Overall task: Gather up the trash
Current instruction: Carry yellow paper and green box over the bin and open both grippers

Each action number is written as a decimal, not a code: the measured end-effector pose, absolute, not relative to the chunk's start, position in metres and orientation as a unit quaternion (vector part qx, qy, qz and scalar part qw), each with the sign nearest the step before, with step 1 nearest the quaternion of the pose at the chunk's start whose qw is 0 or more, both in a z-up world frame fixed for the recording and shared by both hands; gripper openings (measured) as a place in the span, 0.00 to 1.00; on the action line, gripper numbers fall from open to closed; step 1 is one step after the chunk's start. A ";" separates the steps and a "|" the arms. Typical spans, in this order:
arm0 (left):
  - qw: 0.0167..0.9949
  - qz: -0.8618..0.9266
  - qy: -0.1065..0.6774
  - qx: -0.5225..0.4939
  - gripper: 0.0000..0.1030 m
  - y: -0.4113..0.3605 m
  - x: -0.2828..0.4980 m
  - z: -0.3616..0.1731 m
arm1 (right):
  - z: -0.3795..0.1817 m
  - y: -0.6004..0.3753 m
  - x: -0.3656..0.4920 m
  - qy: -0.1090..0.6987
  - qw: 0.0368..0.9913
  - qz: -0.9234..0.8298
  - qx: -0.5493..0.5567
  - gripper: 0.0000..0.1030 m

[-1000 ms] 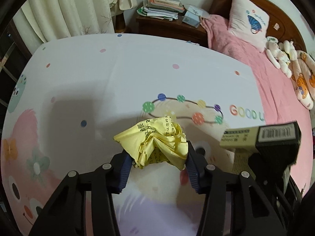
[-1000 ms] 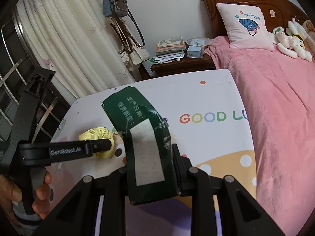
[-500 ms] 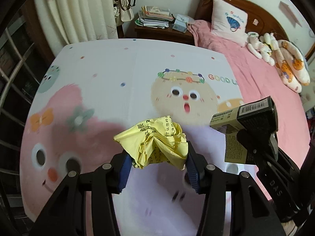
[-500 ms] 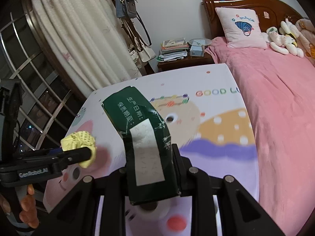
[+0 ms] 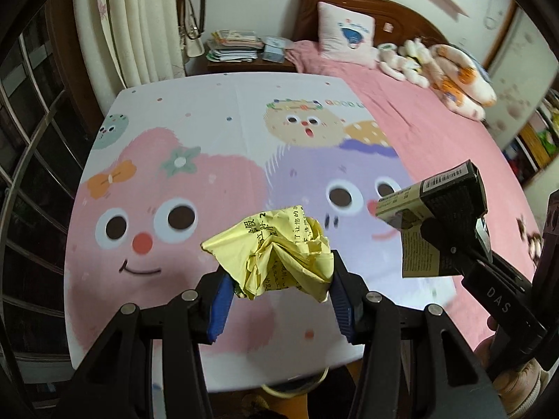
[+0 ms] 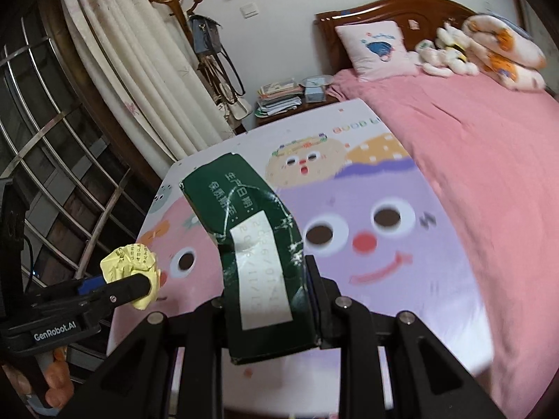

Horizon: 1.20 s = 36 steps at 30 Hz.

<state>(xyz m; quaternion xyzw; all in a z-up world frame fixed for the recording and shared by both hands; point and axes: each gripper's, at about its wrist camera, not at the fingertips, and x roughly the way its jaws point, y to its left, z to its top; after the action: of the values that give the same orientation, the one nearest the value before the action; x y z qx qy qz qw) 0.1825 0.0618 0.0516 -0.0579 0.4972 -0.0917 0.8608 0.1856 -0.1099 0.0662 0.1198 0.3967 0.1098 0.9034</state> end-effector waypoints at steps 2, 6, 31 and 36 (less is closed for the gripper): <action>0.861 -0.105 0.495 -0.051 0.47 0.068 0.164 0.049 | 0.063 -0.105 0.164 0.397 0.904 0.102 0.120 0.24; 0.854 -0.120 0.505 -0.040 0.47 0.075 0.134 0.039 | 0.051 -0.096 0.119 0.414 0.898 0.090 0.122 0.24; 0.806 -0.138 0.576 0.016 0.47 0.016 0.033 -0.055 | -0.067 -0.124 0.014 0.557 0.821 0.070 0.107 0.24; 0.802 -0.119 0.585 0.005 0.47 0.002 0.027 -0.095 | -0.112 -0.135 0.016 0.576 0.808 0.080 0.092 0.24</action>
<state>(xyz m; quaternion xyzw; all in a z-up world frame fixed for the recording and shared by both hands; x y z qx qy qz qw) 0.0275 0.0019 -0.0953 0.0052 0.5853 -0.1187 0.8021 0.0164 -0.1349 -0.1119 0.0919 0.5759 0.0798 0.8084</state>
